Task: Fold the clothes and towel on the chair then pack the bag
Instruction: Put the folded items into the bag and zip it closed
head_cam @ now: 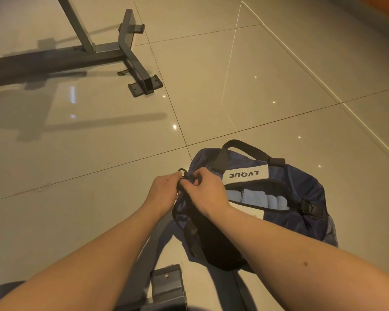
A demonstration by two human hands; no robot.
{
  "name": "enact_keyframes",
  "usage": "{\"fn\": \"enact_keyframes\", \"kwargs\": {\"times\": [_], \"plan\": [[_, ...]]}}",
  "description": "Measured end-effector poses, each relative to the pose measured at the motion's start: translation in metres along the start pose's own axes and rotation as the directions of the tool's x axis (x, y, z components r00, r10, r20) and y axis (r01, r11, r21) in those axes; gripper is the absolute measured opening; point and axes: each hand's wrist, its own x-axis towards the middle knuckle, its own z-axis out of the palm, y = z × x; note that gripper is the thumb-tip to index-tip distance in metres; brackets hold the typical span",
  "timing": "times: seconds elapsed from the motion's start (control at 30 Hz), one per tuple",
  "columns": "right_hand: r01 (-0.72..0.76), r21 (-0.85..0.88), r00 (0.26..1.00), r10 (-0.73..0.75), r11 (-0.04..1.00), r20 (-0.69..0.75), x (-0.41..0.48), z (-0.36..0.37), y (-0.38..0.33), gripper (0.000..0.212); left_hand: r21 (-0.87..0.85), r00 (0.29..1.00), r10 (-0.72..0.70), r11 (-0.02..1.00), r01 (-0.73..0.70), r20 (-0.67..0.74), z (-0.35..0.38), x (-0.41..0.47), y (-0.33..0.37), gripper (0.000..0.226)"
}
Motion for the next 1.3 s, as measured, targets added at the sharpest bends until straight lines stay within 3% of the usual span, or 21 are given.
{"fn": "enact_keyframes", "kwargs": {"times": [0.13, 0.37, 0.43, 0.6, 0.8, 0.93, 1.03, 1.1, 1.17, 1.3], "plan": [[0.012, -0.085, 1.000, -0.013, 0.996, 0.000, 0.003, 0.001, -0.002, 0.036, 0.019, 1.000, 0.001, 1.000, -0.001, -0.003, 0.001, 0.001, 0.001, 0.054], [-0.011, 0.115, 0.997, 0.002, 0.993, 0.072, 0.002, -0.004, 0.010, 0.023, 0.064, 0.998, 0.015, 0.998, -0.019, 0.056, 0.002, 0.006, 0.000, 0.042], [-0.085, 0.180, 0.990, 0.063, 0.980, 0.123, 0.001, -0.007, 0.011, 0.022, 0.163, 0.998, 0.053, 0.985, -0.055, 0.013, 0.003, 0.010, -0.001, 0.038], [-0.090, -0.064, 0.995, 0.093, 0.994, 0.036, 0.001, -0.020, 0.006, 0.024, 0.455, 0.981, 0.180, 0.882, -0.125, -0.078, 0.005, 0.014, 0.006, 0.032], [-0.137, -0.068, 0.983, 0.144, 0.988, 0.114, -0.003, -0.047, 0.018, 0.021, 0.580, 0.963, 0.158, 0.815, 0.000, -0.221, -0.010, 0.023, -0.001, 0.036], [-0.166, -0.024, 0.979, 0.168, 0.986, 0.116, -0.010, -0.058, 0.025, 0.020, 0.651, 0.975, 0.109, 0.758, 0.044, -0.192, -0.005, 0.024, 0.001, 0.029], [-0.232, 0.091, 0.969, 0.222, 0.968, 0.113, -0.012, -0.056, 0.029, 0.018, 0.776, 0.922, 0.366, 0.615, -0.137, -0.127, 0.008, 0.010, 0.010, 0.036], [-0.278, 0.105, 0.955, 0.262, 0.955, 0.141, -0.012, -0.053, 0.028, 0.017, 0.813, 0.848, 0.510, 0.424, -0.398, 0.149, 0.016, -0.001, 0.017, 0.040], [-0.261, 0.055, 0.960, 0.254, 0.964, 0.118, -0.013, -0.051, 0.024, 0.015, 0.798, 0.786, 0.486, 0.256, -0.545, 0.381, 0.023, -0.008, 0.020, 0.038], [-0.250, 0.124, 0.967, 0.253, 0.960, -0.009, -0.021, -0.058, 0.020, 0.014, 0.816, 0.747, 0.483, 0.107, -0.568, 0.457, 0.027, -0.008, 0.025, 0.027]]}}
